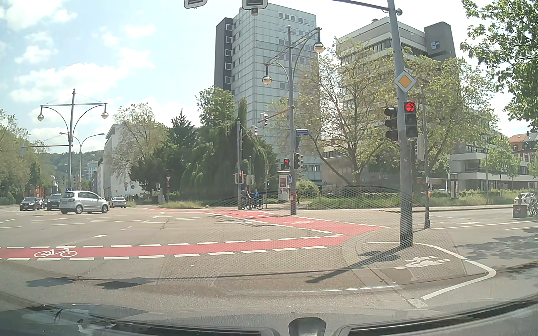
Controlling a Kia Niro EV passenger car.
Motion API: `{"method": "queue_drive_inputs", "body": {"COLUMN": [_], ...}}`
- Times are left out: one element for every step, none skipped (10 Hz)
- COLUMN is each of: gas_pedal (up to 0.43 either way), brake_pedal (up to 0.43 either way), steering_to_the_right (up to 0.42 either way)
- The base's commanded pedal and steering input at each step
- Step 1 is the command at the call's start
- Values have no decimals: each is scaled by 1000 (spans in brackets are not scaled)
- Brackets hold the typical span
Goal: Follow the waypoints while adhering to traffic rules and regulations
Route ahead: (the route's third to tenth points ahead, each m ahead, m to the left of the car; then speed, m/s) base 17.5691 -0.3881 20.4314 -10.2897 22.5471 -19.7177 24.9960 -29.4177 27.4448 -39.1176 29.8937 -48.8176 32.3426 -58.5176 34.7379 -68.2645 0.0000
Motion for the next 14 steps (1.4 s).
{"method": "queue_drive_inputs", "body": {"gas_pedal": [0, 0, 0, 0, 0, 0, 0, 0, 0, 0, 0, 0, 0, 0], "brake_pedal": [250, 250, 250, 250, 250, 250, 250, 250, 250, 250, 250, 250, 256, 256], "steering_to_the_right": [-47, -44, -44, -44, -44, -44, -44, -44, -44, -44, -44, -44, -44, -44]}}
